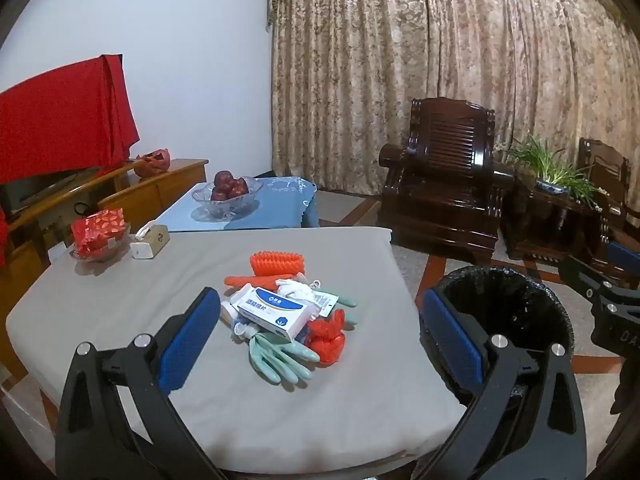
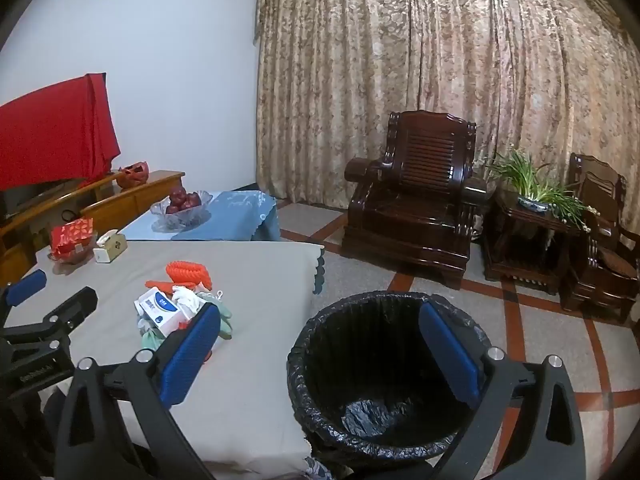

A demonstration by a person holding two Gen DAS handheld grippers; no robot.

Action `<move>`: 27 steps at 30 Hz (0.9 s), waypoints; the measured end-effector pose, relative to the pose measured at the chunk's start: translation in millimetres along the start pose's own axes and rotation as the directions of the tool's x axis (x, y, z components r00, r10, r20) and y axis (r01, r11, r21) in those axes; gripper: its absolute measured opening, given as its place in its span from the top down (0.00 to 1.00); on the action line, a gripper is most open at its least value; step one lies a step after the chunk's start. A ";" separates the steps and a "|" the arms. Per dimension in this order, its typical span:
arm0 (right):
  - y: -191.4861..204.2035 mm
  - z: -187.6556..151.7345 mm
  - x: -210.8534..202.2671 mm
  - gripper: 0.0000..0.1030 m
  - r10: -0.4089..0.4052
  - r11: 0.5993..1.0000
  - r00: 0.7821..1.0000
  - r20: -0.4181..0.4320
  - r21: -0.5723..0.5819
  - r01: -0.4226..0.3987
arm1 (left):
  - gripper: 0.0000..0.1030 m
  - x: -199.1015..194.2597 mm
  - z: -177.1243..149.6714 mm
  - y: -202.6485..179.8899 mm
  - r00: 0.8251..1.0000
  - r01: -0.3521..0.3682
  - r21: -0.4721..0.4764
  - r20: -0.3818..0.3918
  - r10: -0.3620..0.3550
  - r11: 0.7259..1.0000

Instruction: Collect trash

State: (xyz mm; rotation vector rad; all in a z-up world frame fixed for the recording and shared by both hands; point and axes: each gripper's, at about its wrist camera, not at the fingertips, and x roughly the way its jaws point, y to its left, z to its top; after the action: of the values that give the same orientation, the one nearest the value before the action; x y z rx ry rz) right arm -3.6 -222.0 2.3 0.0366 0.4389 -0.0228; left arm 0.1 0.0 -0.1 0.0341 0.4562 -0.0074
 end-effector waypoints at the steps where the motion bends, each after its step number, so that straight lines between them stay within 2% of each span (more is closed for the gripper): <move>1: 0.3 0.0 0.5 0.06 -0.001 1.000 1.000 -0.005 -0.002 0.001 | 0.05 -0.1 0.0 -0.1 1.000 -0.002 0.002 0.002 0.002 1.000; 27: 2.3 1.7 2.6 0.06 -0.003 1.000 1.000 -0.011 -0.006 0.003 | 0.05 6.3 -2.1 5.5 1.000 -0.005 -0.006 -0.003 0.005 1.000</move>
State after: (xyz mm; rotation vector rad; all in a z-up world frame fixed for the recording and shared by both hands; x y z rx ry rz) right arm -0.5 -219.9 2.8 0.0305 0.4504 -0.0247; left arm 5.0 5.6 -4.6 0.0295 0.4591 -0.0014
